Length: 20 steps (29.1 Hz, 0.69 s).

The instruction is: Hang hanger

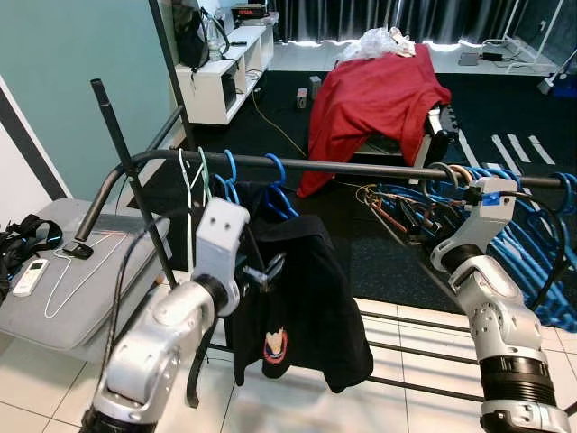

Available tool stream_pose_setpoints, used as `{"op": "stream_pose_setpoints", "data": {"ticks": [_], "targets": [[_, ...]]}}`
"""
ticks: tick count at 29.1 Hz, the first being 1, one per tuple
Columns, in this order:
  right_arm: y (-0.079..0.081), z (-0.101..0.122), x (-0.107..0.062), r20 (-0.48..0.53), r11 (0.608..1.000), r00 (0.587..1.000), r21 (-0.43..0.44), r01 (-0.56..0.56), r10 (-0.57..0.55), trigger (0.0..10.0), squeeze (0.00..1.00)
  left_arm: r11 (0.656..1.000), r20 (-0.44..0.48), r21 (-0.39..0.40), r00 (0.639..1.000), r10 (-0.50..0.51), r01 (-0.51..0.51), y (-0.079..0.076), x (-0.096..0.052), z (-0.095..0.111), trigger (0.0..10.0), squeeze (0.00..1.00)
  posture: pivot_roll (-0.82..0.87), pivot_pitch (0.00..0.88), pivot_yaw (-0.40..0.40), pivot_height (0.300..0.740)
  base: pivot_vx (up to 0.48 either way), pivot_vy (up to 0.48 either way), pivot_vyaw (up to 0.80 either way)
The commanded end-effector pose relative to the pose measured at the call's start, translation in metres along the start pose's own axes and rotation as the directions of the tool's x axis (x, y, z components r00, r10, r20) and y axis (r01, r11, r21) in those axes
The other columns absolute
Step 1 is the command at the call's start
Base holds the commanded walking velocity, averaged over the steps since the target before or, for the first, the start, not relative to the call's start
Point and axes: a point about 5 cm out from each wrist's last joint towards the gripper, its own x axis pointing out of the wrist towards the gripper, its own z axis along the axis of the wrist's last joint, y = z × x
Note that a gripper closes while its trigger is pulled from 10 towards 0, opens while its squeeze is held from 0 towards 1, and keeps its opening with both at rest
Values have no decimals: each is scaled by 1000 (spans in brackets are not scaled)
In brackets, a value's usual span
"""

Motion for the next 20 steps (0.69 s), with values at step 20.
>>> {"op": "stream_pose_setpoints", "data": {"ticks": [20], "targets": [[10,0,-1,12,999,1000,32,-24,23,10000,0,970,-49,126,975,217,-209,-7,70,-20,10000,0,-129,54,72,735,0,0,0]]}}
